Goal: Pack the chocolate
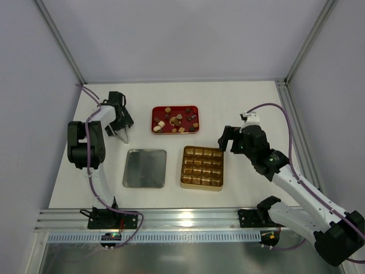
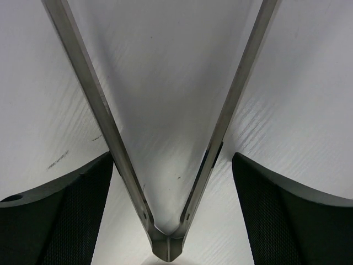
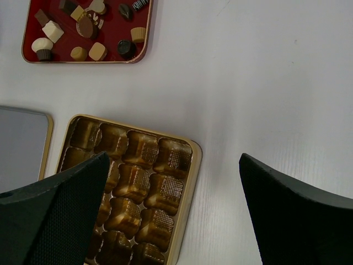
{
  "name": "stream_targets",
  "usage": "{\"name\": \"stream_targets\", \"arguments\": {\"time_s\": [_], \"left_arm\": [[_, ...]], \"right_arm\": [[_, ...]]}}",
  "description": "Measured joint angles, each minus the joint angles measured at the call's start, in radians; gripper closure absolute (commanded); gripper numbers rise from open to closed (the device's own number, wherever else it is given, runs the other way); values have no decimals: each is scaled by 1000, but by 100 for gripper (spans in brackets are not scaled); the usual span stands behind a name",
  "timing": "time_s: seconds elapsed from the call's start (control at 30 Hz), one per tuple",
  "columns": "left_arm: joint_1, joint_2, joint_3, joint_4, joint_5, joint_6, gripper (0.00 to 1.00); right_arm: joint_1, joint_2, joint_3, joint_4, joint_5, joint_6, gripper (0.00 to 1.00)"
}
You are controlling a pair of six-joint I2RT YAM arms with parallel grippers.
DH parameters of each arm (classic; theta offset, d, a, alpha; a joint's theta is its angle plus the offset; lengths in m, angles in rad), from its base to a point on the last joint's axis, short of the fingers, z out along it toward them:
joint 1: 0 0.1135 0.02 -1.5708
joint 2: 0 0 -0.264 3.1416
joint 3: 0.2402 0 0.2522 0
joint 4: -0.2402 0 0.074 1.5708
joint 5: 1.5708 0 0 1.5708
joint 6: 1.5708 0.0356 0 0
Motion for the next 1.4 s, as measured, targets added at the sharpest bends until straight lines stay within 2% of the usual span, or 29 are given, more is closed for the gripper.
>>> {"name": "stream_targets", "arguments": {"time_s": [0.13, 0.23, 0.27, 0.33, 0.37, 0.47, 0.83, 1.4], "left_arm": [[0, 3, 1, 10, 5, -2, 22], [0, 3, 1, 10, 7, -2, 32], [0, 3, 1, 10, 7, -2, 39], [0, 3, 1, 10, 7, 0, 45], [0, 3, 1, 10, 6, 1, 52], [0, 3, 1, 9, 4, 6, 58], [-4, -23, 13, -65, -13, 35, 64], [-67, -307, 14, -199, -45, 66, 65]], "right_arm": [[0, 1, -9, 5, 0, 0, 0], [0, 11, -13, 14, -4, 1, 0], [0, 15, -15, 17, -6, 1, 0], [0, 21, -19, 21, -10, 1, 0], [0, 24, -21, 22, -11, 1, 0], [0, 31, -23, 24, -14, 1, 0], [0, 33, -23, 29, -15, 1, 0], [0, 51, -23, 30, -15, 1, 0]]}}
